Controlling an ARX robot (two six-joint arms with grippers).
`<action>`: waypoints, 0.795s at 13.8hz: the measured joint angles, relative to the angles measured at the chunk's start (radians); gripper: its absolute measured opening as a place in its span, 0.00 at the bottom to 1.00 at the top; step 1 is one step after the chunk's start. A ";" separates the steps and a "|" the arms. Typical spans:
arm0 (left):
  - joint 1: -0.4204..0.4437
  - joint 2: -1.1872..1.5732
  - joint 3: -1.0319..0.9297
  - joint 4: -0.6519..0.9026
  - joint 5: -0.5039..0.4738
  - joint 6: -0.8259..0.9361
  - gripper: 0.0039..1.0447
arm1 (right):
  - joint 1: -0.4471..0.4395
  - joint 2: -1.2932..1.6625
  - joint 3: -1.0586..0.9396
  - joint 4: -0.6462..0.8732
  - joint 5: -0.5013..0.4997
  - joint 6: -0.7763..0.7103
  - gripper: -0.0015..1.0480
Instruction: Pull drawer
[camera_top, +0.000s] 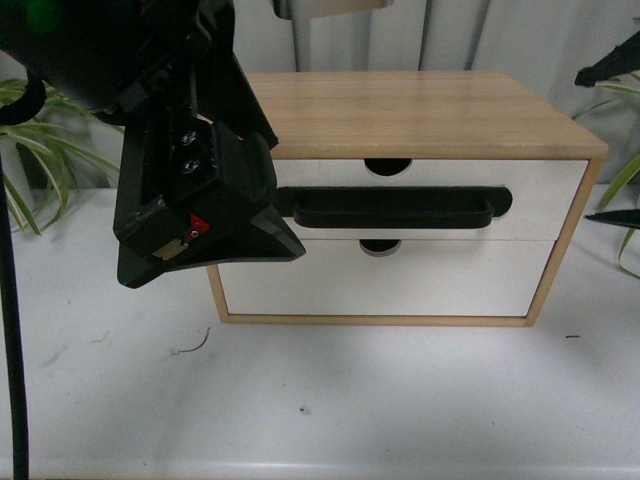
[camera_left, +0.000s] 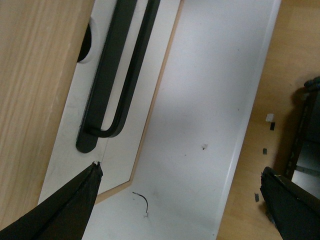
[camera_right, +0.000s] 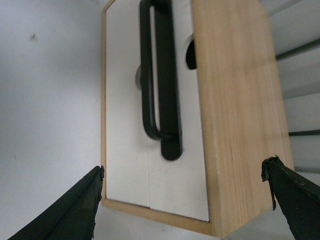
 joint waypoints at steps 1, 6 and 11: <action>-0.017 0.044 0.052 -0.031 -0.002 0.015 0.94 | -0.010 0.036 0.028 -0.059 0.026 -0.097 0.94; -0.083 0.251 0.209 -0.025 0.002 0.040 0.94 | 0.045 0.200 0.066 -0.047 0.080 -0.208 0.94; -0.068 0.309 0.217 0.037 0.006 0.038 0.94 | 0.127 0.277 0.127 -0.034 0.093 -0.211 0.94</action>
